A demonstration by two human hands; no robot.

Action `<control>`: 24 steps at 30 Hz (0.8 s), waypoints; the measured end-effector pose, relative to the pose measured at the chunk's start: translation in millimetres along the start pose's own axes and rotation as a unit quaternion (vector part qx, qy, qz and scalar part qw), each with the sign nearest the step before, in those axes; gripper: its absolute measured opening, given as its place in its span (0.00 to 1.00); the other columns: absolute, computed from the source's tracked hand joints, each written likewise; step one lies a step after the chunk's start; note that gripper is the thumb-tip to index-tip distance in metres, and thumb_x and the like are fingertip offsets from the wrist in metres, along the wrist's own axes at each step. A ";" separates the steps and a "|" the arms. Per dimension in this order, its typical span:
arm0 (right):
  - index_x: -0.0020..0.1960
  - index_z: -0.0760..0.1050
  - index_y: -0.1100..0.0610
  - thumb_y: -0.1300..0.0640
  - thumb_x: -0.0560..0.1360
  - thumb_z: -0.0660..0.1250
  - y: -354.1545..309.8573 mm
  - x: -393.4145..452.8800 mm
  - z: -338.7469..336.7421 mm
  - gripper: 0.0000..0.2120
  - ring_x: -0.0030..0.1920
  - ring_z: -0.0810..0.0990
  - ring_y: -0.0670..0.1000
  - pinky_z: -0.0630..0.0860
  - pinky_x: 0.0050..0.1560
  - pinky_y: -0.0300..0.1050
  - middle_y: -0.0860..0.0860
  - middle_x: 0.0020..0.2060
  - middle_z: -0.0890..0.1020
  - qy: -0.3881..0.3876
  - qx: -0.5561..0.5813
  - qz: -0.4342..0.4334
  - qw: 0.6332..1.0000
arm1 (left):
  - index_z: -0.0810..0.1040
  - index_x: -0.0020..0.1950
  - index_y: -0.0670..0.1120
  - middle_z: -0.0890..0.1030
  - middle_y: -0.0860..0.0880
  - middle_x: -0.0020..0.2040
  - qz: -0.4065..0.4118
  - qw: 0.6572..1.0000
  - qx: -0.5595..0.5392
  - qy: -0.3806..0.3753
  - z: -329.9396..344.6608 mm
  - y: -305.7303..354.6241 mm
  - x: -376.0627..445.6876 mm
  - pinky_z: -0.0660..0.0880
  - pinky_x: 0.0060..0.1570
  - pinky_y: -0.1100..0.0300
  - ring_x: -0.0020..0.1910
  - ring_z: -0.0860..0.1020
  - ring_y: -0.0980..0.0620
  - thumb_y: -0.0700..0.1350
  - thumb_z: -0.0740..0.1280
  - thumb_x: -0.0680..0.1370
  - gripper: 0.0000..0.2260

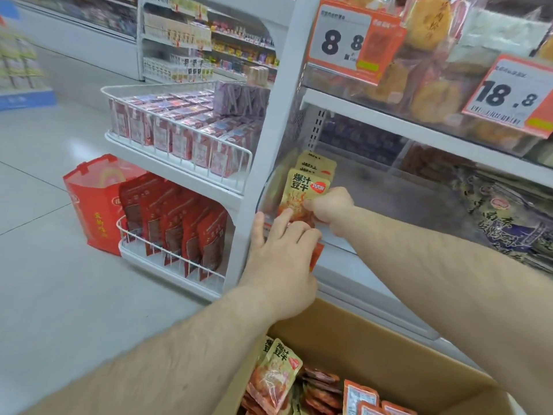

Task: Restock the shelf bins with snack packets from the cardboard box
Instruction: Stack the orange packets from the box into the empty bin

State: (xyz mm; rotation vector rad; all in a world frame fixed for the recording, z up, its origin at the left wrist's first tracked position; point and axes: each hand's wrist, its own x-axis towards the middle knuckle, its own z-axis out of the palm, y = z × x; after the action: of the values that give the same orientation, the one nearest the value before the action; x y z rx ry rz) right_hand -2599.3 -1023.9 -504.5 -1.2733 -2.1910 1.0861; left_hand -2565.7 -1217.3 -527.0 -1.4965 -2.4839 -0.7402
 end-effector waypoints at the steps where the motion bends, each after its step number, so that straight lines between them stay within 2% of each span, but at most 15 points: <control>1: 0.53 0.79 0.58 0.54 0.72 0.75 -0.9 -1.4 0.4 0.13 0.48 0.83 0.54 0.78 0.42 0.43 0.53 0.47 0.84 0.006 -0.016 -0.002 1.000 | 0.61 0.74 0.54 0.61 0.56 0.74 -0.001 1.000 -0.002 -0.001 0.0 0.2 0.0 0.26 0.70 0.43 0.79 0.42 0.50 0.45 0.64 0.75 0.28; 3: 0.50 0.80 0.57 0.53 0.71 0.75 -3.4 -5.4 0.8 0.12 0.43 0.84 0.52 0.81 0.42 0.43 0.53 0.43 0.84 -0.009 -0.033 0.004 0.999 | 0.61 0.74 0.53 0.60 0.55 0.75 -0.005 1.000 -0.005 -0.004 0.2 1.0 0.1 0.25 0.70 0.43 0.79 0.42 0.50 0.44 0.63 0.76 0.27; 6: 0.46 0.78 0.56 0.52 0.69 0.78 -6.2 -12.4 -0.5 0.12 0.32 0.81 0.46 0.74 0.29 0.39 0.50 0.38 0.82 -0.049 -0.064 0.012 0.997 | 0.61 0.75 0.53 0.60 0.55 0.75 -0.006 1.000 -0.003 -0.002 -1.5 2.4 -0.5 0.24 0.69 0.44 0.79 0.41 0.49 0.44 0.63 0.76 0.27; 11: 0.51 0.76 0.56 0.52 0.72 0.76 -12.0 -14.7 2.4 0.13 0.35 0.79 0.47 0.72 0.27 0.38 0.50 0.40 0.80 -0.042 -0.090 0.007 0.995 | 0.60 0.75 0.53 0.60 0.55 0.75 0.000 1.000 -0.001 -0.003 -2.4 2.5 -0.3 0.25 0.69 0.43 0.79 0.41 0.50 0.44 0.63 0.76 0.28; 15: 0.51 0.75 0.55 0.52 0.73 0.76 -12.4 -16.7 3.2 0.13 0.31 0.76 0.44 0.66 0.19 0.33 0.48 0.37 0.78 -0.038 -0.085 0.008 0.996 | 0.60 0.76 0.53 0.60 0.54 0.75 -0.001 1.000 0.001 -0.003 -2.0 3.0 0.8 0.25 0.70 0.42 0.79 0.41 0.49 0.44 0.63 0.76 0.29; 18: 0.51 0.76 0.56 0.52 0.72 0.76 -11.4 -17.0 -0.1 0.13 0.31 0.77 0.44 0.64 0.16 0.31 0.49 0.38 0.79 -0.048 -0.069 0.018 0.996 | 0.60 0.76 0.53 0.60 0.54 0.75 -0.001 1.000 -0.003 -0.004 -0.8 3.5 0.6 0.25 0.70 0.42 0.79 0.42 0.49 0.44 0.64 0.76 0.29; 20: 0.51 0.77 0.56 0.53 0.72 0.77 -12.0 -17.3 -1.7 0.13 0.32 0.79 0.45 0.67 0.19 0.32 0.49 0.40 0.81 -0.057 -0.062 0.023 0.996 | 0.60 0.76 0.53 0.60 0.55 0.75 0.001 1.000 -0.002 -0.004 -0.5 3.3 0.8 0.26 0.70 0.42 0.79 0.42 0.49 0.44 0.64 0.76 0.29; 24: 0.49 0.78 0.57 0.56 0.70 0.78 -13.0 -21.5 -8.9 0.12 0.37 0.84 0.49 0.80 0.33 0.42 0.53 0.44 0.85 -0.074 -0.042 0.024 0.996 | 0.60 0.76 0.53 0.60 0.55 0.76 0.011 1.000 -0.003 0.012 0.1 2.2 1.5 0.25 0.70 0.43 0.79 0.42 0.50 0.44 0.64 0.76 0.29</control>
State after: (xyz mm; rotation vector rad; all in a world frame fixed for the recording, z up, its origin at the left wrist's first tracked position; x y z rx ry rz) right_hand -2589.8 -1042.3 -487.8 -1.3250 -2.3497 1.1510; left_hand -2564.5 -1215.3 -525.8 -1.5048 -2.4453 -0.7583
